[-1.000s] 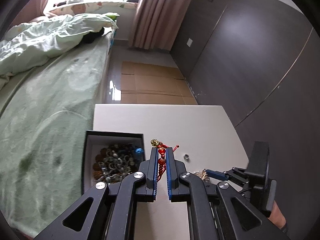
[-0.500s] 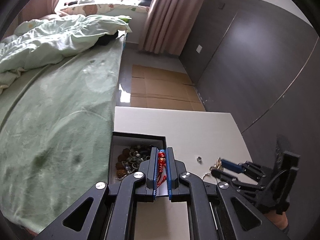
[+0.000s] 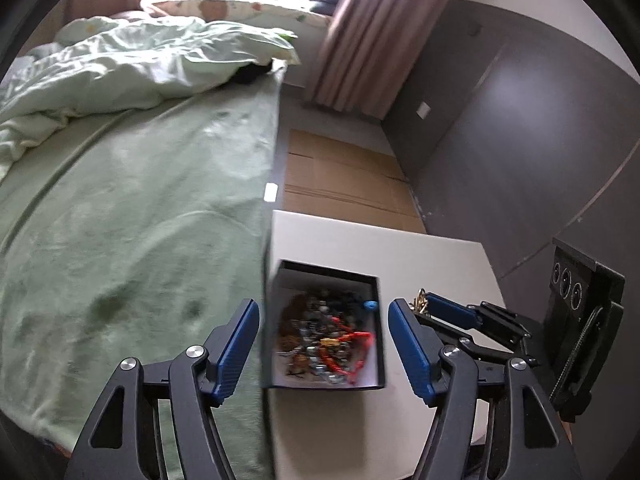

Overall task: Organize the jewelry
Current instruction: 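Open the left gripper over the box while the right gripper drops the butterfly pendant in, then move the right tool to the silver hoop earring and grasp it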

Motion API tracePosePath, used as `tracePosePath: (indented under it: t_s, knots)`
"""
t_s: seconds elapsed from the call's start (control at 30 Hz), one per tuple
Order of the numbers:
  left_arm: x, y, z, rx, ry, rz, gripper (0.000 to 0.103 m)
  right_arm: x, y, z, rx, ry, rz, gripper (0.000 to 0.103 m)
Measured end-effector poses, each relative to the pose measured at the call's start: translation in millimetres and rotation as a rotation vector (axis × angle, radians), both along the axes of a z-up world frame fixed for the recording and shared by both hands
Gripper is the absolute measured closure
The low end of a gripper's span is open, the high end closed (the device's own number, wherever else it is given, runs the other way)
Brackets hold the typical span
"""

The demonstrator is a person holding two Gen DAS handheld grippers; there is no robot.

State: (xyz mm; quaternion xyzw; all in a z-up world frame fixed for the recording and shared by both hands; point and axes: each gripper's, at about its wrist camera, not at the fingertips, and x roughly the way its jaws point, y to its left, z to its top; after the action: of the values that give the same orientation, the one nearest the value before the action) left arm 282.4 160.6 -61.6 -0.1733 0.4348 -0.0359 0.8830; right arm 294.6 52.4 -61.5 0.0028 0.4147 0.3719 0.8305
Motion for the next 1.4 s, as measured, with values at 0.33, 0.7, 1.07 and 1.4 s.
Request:
tracePosePath:
  t_s: [0.33,0.7,1.07,1.4]
  knots:
    - [-12.0,27.4,-2.4,0.005,0.018,0.056,0.032,-2.6,36.7,-3.1,0.023,0.037,0.094,0.068]
    - [-15.4,17.8,0.7,0.007,0.003,0.041,0.022,-0.5,-7.3,6.8,0.095,0.096,-0.012,0.038]
    - [-8.1,-24.2,2.1,0.014,-0.005,-0.027,0.017,-3.7,-69.4,6.7,0.074,0.132,-0.129,0.038]
    - [3.7,-77.4,-8.6,0.043,0.011,-0.126,0.017,-8.2,-109.8,-7.6,0.023,0.179,-0.214,0.038]
